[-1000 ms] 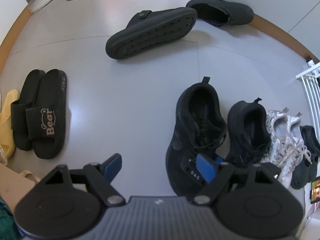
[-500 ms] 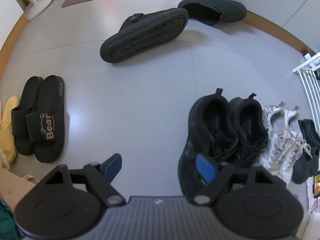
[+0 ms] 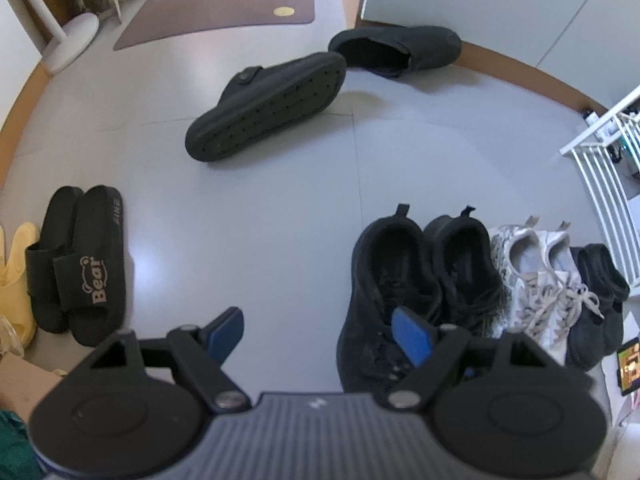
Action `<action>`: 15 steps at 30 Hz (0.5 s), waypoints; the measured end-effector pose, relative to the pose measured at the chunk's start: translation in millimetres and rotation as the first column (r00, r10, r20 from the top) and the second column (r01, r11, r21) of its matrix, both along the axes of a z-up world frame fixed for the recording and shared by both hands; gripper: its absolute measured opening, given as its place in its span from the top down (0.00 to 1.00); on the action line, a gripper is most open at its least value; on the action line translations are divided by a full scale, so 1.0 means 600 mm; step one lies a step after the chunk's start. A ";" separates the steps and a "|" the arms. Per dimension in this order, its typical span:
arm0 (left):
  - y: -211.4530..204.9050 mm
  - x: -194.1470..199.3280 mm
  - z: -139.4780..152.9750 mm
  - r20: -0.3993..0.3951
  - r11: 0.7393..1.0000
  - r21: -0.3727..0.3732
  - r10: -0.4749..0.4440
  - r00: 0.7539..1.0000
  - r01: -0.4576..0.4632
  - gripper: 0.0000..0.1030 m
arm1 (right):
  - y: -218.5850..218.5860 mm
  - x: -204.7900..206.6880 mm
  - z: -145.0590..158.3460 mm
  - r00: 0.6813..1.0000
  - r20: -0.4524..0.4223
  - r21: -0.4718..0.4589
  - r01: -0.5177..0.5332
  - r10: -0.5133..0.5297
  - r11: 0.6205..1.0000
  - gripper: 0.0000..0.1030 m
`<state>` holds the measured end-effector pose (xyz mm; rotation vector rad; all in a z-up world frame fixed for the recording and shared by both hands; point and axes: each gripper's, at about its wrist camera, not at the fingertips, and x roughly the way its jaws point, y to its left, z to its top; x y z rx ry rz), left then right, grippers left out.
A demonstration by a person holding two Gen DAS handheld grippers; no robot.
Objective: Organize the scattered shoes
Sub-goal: 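Open the right tool and release the black sneaker in the row, then raise the left tool from the row and move it toward the black clogs by the wall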
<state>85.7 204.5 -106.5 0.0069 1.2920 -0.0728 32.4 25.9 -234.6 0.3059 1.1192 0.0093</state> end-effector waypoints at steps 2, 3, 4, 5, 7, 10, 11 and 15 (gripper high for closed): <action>-0.012 -0.002 0.015 0.045 1.000 0.027 0.003 0.999 -0.004 0.19 | -0.013 -0.009 0.037 0.999 0.035 0.008 0.004 -0.004 1.000 0.32; -0.018 -0.004 0.021 0.060 0.999 0.036 -0.005 0.998 0.003 0.19 | -0.018 -0.011 0.051 0.999 0.045 0.012 0.004 -0.005 1.000 0.32; -0.025 -0.005 0.026 0.074 0.999 0.044 -0.015 0.997 0.012 0.19 | -0.023 -0.013 0.064 0.998 0.055 0.015 0.004 -0.005 1.000 0.32; -0.034 -0.008 0.033 0.087 0.999 0.047 -0.027 0.996 0.023 0.19 | -0.030 -0.018 0.084 0.997 0.072 0.016 0.001 -0.002 1.000 0.32; -0.043 -0.010 0.040 0.095 0.999 0.043 -0.034 0.995 0.030 0.19 | -0.042 -0.024 0.115 0.995 0.100 0.019 -0.010 0.008 1.000 0.32; -0.049 -0.012 0.046 0.102 0.999 0.050 -0.021 0.995 0.016 0.19 | -0.058 -0.031 0.154 0.992 0.126 0.016 -0.019 0.017 1.000 0.32; -0.047 -0.011 0.048 0.105 0.999 0.045 -0.002 0.994 -0.003 0.20 | -0.070 -0.036 0.176 0.991 0.135 0.006 -0.020 0.019 1.000 0.32; -0.048 -0.015 0.069 0.143 0.999 0.025 0.041 0.989 -0.045 0.21 | -0.109 -0.044 0.230 0.990 0.142 0.027 -0.003 -0.001 1.000 0.32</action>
